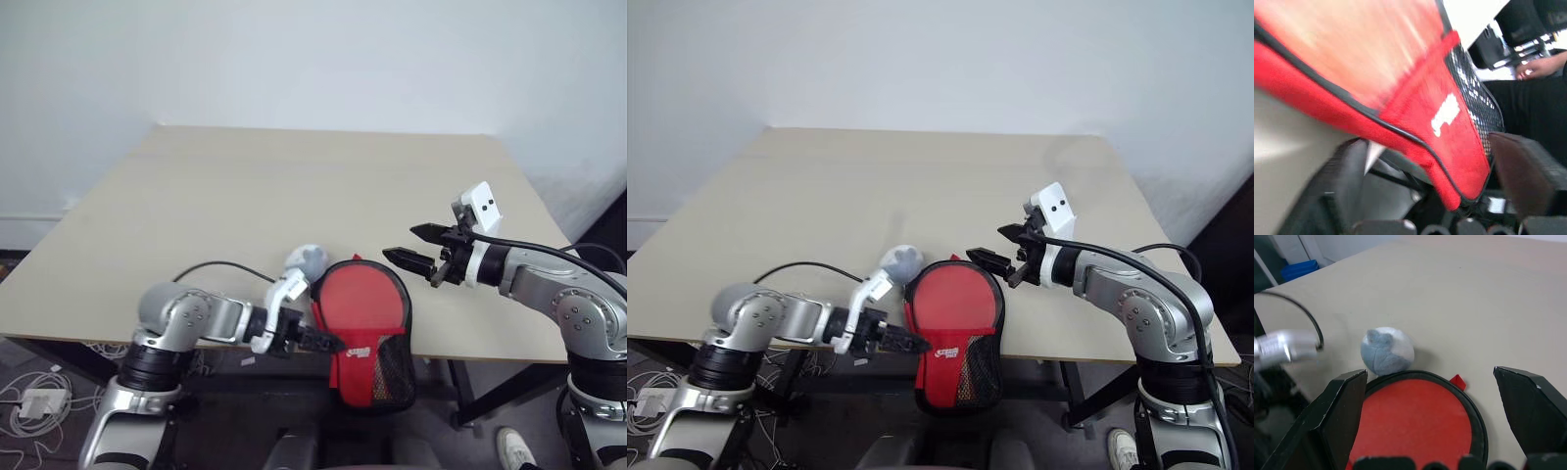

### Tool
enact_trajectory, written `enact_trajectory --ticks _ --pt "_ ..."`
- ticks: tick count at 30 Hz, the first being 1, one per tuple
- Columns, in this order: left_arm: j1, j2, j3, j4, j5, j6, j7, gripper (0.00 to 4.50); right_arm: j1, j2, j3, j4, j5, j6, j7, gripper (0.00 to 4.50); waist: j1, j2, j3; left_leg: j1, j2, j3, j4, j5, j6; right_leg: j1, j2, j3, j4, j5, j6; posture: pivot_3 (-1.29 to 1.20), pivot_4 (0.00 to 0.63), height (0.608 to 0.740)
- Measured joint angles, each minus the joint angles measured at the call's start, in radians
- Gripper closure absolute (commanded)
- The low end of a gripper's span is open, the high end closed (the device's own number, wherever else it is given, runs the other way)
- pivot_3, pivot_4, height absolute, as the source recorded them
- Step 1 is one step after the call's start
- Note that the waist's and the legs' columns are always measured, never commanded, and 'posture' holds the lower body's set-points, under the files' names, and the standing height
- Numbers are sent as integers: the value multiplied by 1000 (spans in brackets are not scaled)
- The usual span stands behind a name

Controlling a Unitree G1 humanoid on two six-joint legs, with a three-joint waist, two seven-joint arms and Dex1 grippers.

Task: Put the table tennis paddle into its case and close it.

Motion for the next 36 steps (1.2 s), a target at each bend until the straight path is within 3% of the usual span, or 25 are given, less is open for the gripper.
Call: enact_trajectory --ticks 3,6,9,17,26,36 --pt "-2 97 45 -54 -43 -30 -112 18 3 3 -1 0 -5 -5 -5 0 0 1 0 0 0 0 0 -2 -3 -1 0 0 0 0 0 0 0 739" --pt "-19 145 80 -78 -44 -142 -209 0 0 39 -6 17 -15 -8 -40 595 2 1 0 0 0 0 0 -1 -3 -1 -1 0 -1 0 -1 0 0 739" --pt "-87 138 110 24 38 -337 -244 0 -11 96 -2 43 -36 -10 -90 1635 3 1 0 1 0 0 0 -1 -4 -1 0 0 -1 1 -2 0 0 739" --pt "-201 -4 159 413 286 -747 -144 0 -65 228 46 119 -116 -59 -168 4350 1 1 0 1 2 0 -1 2 -1 -1 4 1 0 2 -3 0 0 739" --pt "-200 -143 159 603 413 -930 -111 0 -56 329 251 225 -265 -155 -162 4468 0 0 0 1 2 -1 0 3 -2 -1 6 1 1 3 -4 0 0 739" --pt "-141 -178 158 639 450 -941 -131 0 8 334 368 357 -376 -284 -39 4468 -27 0 0 1 3 -2 1 4 -4 0 8 2 6 3 -4 0 0 739"
